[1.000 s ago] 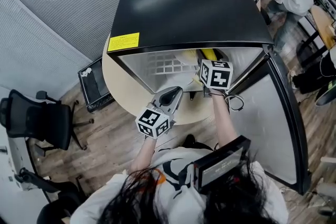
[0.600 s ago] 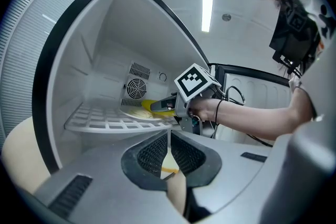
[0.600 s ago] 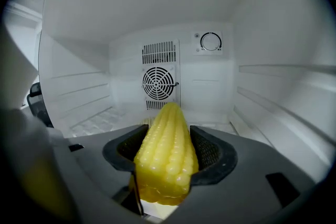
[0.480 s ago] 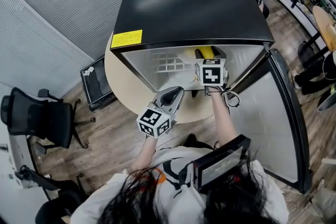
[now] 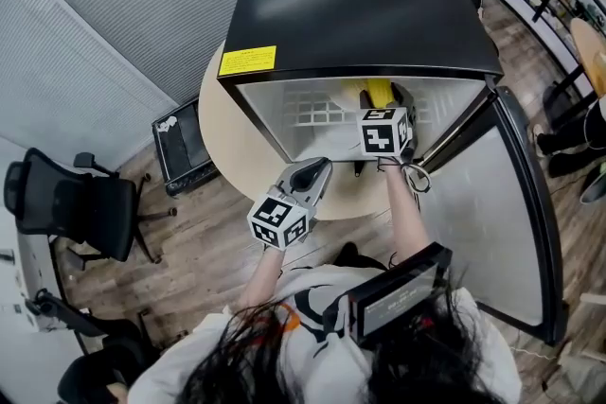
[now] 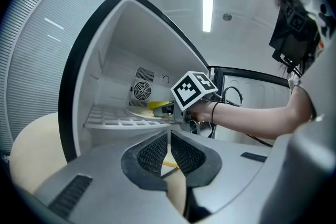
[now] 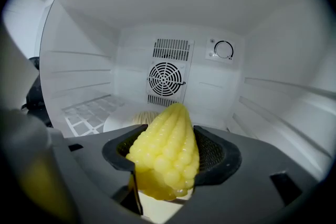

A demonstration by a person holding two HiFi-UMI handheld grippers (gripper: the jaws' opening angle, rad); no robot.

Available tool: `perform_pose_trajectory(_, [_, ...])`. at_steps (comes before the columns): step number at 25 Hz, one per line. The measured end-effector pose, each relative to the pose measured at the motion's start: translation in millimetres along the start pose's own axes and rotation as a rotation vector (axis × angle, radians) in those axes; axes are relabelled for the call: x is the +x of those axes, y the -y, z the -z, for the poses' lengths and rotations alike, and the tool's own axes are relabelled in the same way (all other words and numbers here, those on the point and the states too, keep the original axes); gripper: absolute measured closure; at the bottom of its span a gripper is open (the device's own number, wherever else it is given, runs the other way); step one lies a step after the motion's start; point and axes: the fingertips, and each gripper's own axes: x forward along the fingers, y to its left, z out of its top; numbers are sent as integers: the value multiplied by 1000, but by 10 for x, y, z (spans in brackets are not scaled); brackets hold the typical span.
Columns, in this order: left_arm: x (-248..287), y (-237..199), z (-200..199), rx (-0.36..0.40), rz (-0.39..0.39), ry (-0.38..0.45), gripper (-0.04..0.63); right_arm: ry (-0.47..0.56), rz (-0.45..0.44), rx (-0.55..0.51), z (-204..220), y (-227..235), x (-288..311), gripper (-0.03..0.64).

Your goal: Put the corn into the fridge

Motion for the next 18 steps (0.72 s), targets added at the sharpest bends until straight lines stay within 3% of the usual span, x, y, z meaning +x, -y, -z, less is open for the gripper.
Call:
perform_pose_trajectory(8, [-78, -8, -16, 1, 1, 9, 583, 24, 5, 15, 3, 1, -134, 348])
perform_pose_trajectory(18, [-128, 128, -39, 14, 46, 21, 581, 114, -25, 172, -112, 43, -563, 348])
